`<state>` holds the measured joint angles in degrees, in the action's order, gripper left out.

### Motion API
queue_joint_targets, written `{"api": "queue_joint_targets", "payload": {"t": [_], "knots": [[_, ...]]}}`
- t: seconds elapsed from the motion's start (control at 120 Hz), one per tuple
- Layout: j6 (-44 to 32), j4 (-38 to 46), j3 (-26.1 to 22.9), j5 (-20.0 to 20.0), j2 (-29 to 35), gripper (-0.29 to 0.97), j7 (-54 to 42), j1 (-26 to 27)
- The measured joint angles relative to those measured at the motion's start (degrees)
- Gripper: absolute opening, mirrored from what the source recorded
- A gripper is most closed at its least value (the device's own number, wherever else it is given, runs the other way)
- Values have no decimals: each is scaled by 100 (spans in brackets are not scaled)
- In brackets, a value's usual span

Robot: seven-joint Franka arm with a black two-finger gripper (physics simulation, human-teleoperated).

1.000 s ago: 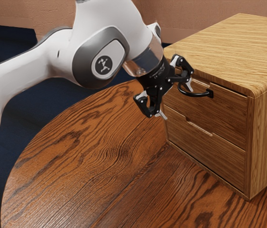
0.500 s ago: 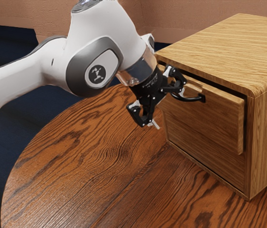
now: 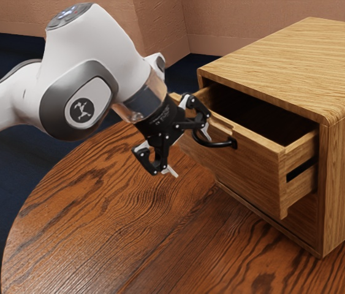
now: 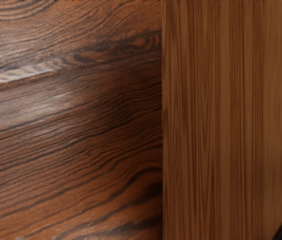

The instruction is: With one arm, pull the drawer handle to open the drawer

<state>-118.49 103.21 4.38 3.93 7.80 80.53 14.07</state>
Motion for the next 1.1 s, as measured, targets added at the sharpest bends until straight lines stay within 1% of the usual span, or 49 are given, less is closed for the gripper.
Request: {"api": "queue_joint_targets", "payload": {"t": [0.2,0.392,0.55,0.675,0.75,0.767,0.85,0.925,1.0,1.058,1.1], "knots": [[-86,450,-7,6,398,68,5,-19],[-137,821,103,-11,772,68,9,70],[-152,1214,257,-56,1237,68,10,200],[-153,1588,495,-209,1621,68,4,418],[-147,1741,548,-339,1872,68,-2,477],[-144,1763,546,-357,1937,68,-4,474],[-139,1919,516,-225,2326,67,-6,118],[-92,2014,523,-177,2618,67,-3,1],[180,1542,529,-208,2576,67,-3,-52],[816,513,538,-310,2141,68,-4,-30],[1403,-213,505,-471,1835,68,-3,64]]}}
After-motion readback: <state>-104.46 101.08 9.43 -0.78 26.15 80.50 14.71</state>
